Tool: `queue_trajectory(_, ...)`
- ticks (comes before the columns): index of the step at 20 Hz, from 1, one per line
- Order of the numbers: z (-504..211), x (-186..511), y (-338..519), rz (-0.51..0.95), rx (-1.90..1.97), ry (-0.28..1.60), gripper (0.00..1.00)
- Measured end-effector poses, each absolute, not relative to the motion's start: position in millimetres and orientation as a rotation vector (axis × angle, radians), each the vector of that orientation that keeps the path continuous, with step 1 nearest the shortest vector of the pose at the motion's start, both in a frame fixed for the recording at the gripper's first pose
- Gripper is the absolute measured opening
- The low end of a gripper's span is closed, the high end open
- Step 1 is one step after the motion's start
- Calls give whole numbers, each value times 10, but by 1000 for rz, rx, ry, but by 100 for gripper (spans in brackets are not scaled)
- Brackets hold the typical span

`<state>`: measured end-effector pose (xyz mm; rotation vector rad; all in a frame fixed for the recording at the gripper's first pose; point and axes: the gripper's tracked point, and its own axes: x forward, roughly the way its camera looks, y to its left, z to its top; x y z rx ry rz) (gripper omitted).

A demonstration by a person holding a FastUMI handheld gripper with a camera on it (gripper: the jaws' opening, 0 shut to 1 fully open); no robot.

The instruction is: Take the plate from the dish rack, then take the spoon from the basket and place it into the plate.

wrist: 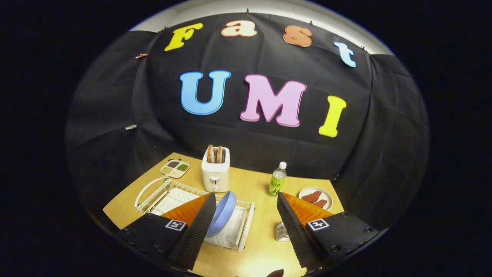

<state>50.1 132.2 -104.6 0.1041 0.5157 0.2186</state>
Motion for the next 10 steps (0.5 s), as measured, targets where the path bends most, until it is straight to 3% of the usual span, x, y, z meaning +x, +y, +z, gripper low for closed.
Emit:
queue_trajectory(6,-1816,744,1817,187,272,792,98)
queue_trajectory(10,-2387,893,1999,133,245,916,80)
